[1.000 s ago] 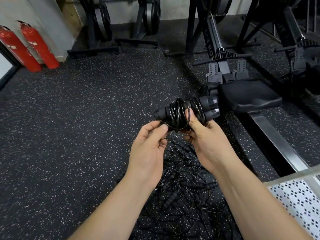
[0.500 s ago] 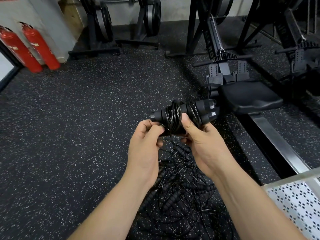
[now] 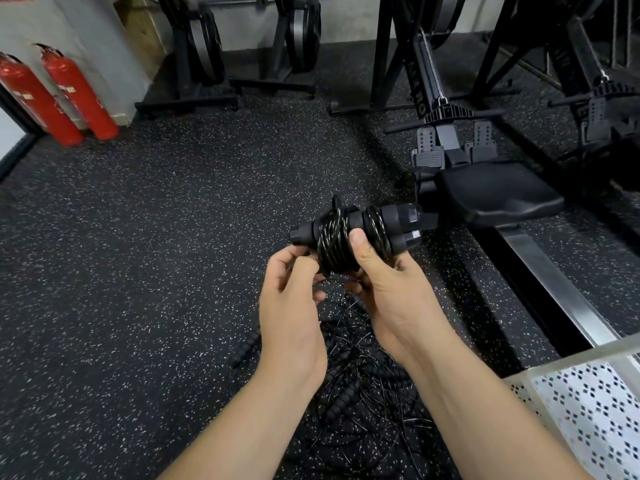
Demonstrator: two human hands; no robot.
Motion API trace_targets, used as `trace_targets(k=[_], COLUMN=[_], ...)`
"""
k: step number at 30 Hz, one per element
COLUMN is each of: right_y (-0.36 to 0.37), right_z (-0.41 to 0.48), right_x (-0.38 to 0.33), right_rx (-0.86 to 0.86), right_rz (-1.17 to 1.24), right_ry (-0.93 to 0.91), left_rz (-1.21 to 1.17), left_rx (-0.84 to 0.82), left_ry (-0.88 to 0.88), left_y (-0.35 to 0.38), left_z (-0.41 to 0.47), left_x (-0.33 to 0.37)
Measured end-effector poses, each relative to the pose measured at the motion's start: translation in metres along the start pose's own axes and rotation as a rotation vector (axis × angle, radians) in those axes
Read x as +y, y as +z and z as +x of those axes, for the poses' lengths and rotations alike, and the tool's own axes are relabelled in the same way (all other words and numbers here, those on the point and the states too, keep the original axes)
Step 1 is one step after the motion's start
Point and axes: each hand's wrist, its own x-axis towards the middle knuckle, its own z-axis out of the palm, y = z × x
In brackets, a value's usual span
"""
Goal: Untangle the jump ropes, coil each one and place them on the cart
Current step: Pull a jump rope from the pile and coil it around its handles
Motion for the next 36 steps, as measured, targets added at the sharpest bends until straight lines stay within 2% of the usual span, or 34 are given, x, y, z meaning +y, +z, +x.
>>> trace_targets(k=[5,16,21,26,29,36], right_y=[-0.001,-0.002,-0.009,-0.016,-0.012,-0.009], right_z=[0.001,-0.003,0.004,0.001,-0.002,-0.005], right_x=[0.002,-0.006,-0.022,-0.031,-0.027,-0.034], right_rx=[-0.024,-0.022,0.008,-0.119,-0.094,-0.026], right_rz=[0.102,0.125,0.013,0.017,0.042,0.135], right_ry=[0.062,0.061,-0.058,0.079,0.083,0.077], left_rz=[0.047,0.156,0.235,0.444,0.575,0.394], left_rx=[-0.032,-0.153,-0.17,-0.24,-0.228,-0.205], left_ry=[0.011,-0.035,0.105,0.297,0.425,0.389], left_y=[0.003,0.006,0.004,-0.002,-0.001,0.003], left_z=[-0.001,0.003,0.007,0.008,0.0,-0.009], left_x=[0.0,0.007,0.014,0.024,0.02,0.017])
